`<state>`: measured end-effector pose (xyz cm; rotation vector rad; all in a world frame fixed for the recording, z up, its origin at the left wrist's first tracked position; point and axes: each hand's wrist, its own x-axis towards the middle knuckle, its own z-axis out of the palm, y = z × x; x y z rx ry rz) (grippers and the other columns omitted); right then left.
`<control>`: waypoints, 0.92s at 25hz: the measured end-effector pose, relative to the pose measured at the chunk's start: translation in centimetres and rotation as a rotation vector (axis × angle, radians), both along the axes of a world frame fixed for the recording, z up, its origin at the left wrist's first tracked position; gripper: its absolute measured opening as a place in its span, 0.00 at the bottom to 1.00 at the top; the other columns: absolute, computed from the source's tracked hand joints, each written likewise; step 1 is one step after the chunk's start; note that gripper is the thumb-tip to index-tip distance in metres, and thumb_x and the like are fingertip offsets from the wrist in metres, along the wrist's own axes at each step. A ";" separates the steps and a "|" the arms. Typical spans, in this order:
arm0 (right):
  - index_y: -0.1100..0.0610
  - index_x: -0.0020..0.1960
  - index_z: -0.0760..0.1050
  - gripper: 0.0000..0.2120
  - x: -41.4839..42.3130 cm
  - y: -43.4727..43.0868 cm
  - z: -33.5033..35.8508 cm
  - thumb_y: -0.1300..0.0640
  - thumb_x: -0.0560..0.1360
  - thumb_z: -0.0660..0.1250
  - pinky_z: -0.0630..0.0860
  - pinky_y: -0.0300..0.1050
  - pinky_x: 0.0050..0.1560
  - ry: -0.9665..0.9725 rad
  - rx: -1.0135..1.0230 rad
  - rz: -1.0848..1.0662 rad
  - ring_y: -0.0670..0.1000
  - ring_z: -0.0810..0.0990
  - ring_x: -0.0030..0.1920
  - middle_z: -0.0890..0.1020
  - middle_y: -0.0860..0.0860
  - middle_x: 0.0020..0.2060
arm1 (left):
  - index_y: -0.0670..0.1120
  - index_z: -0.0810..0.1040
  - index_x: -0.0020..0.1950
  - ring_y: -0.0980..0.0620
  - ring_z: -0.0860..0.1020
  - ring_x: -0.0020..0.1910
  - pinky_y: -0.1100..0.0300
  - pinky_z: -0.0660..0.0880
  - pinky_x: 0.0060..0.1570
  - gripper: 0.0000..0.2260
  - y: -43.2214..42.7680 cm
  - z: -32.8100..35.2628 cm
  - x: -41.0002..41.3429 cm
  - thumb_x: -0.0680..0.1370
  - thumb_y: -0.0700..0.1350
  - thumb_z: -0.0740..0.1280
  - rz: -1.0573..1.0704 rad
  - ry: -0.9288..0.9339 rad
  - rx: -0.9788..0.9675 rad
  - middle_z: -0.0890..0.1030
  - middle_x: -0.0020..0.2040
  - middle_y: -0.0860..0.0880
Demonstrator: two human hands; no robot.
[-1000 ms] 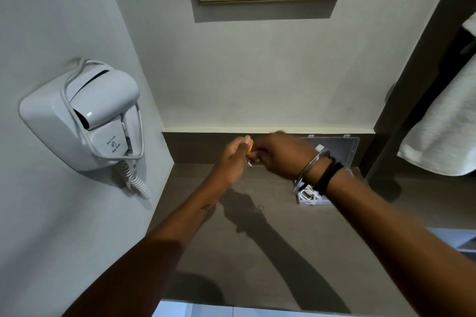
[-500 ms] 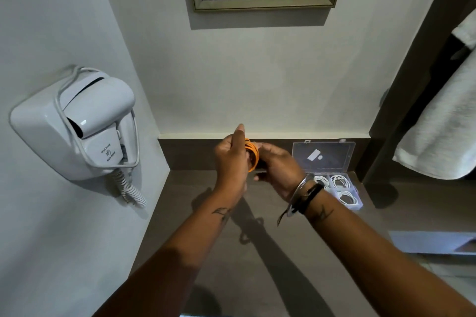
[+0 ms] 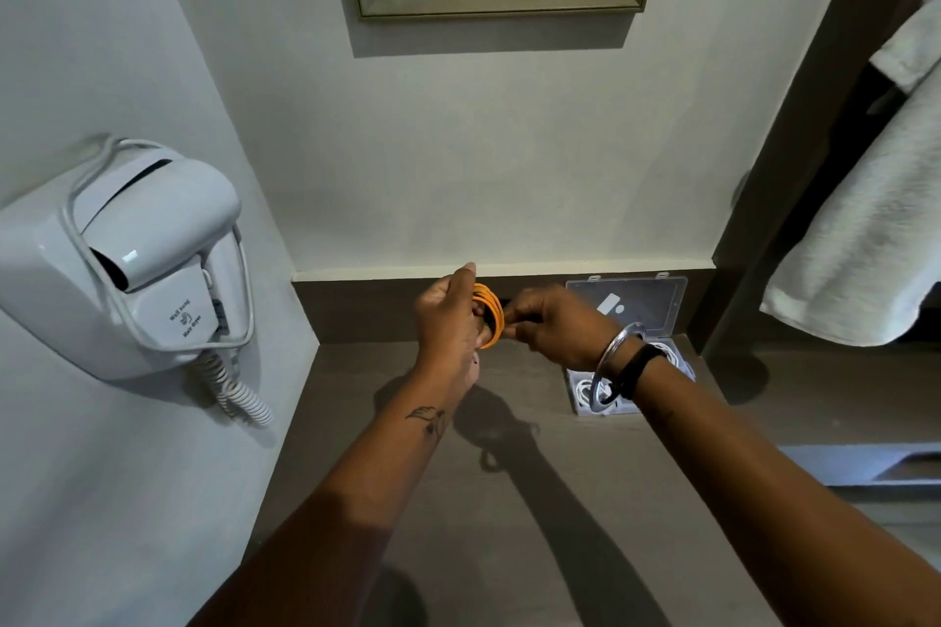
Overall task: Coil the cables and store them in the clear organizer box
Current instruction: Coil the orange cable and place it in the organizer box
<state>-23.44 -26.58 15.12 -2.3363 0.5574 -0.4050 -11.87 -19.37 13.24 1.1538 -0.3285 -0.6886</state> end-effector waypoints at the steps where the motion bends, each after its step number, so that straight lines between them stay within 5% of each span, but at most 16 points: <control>1: 0.58 0.45 0.82 0.04 0.1 0.1 -0.1 0.62 0.74 0.68 0.69 0.35 0.35 -0.012 -0.035 -0.038 0.39 0.75 0.32 0.76 0.40 0.32 | 0.49 0.66 0.27 0.56 0.58 0.14 0.70 0.56 0.19 0.20 -0.1 -0.2 -0.1 0.78 0.44 0.65 -0.024 -0.007 0.012 0.64 0.18 0.54; 4: 0.57 0.43 0.82 0.06 0.5 0.4 -0.6 0.63 0.75 0.66 0.74 0.35 0.32 -0.125 0.059 -0.121 0.41 0.78 0.33 0.80 0.45 0.32 | 0.50 0.67 0.24 0.54 0.60 0.16 0.67 0.59 0.21 0.22 -0.3 -0.6 0.0 0.78 0.46 0.65 -0.030 -0.030 0.059 0.64 0.19 0.53; 7: 0.55 0.43 0.81 0.10 0.7 0.5 -0.9 0.62 0.78 0.62 0.78 0.40 0.36 -0.231 0.450 -0.139 0.51 0.81 0.40 0.82 0.53 0.37 | 0.51 0.65 0.23 0.46 0.64 0.25 0.56 0.67 0.30 0.23 -0.5 -0.9 0.3 0.79 0.49 0.64 0.030 -0.121 0.127 0.64 0.24 0.45; 11: 0.54 0.41 0.81 0.15 0.7 0.5 -1.5 0.60 0.79 0.58 0.74 0.45 0.40 -0.183 0.969 -0.066 0.50 0.80 0.40 0.82 0.51 0.37 | 0.50 0.71 0.23 0.49 0.68 0.25 0.59 0.67 0.29 0.24 -0.4 -1.9 0.1 0.80 0.50 0.62 0.075 -0.256 0.195 0.70 0.23 0.49; 14: 0.54 0.43 0.78 0.13 0.7 0.6 -2.4 0.60 0.77 0.56 0.72 0.49 0.45 -0.136 1.162 -0.099 0.50 0.78 0.40 0.81 0.52 0.39 | 0.49 0.69 0.28 0.50 0.70 0.27 0.56 0.67 0.33 0.19 -0.7 -2.4 0.3 0.79 0.49 0.63 -0.019 -0.164 0.242 0.71 0.25 0.48; 19: 0.53 0.33 0.73 0.08 0.9 1.9 -2.8 0.52 0.65 0.57 0.66 0.53 0.47 -0.062 0.974 -0.191 0.52 0.77 0.41 0.80 0.52 0.37 | 0.47 0.66 0.23 0.55 0.65 0.18 0.61 0.62 0.26 0.23 -1.1 -4.0 0.4 0.79 0.47 0.64 0.013 -0.371 0.305 0.68 0.20 0.48; 23: 0.56 0.35 0.74 0.07 1.4 2.6 -3.3 0.54 0.62 0.62 0.68 0.50 0.46 0.067 0.638 -0.276 0.53 0.75 0.42 0.79 0.54 0.37 | 0.41 0.76 0.38 0.54 0.73 0.28 0.57 0.71 0.32 0.11 -2.0 -4.6 0.0 0.77 0.45 0.69 0.033 -0.463 0.196 0.77 0.30 0.48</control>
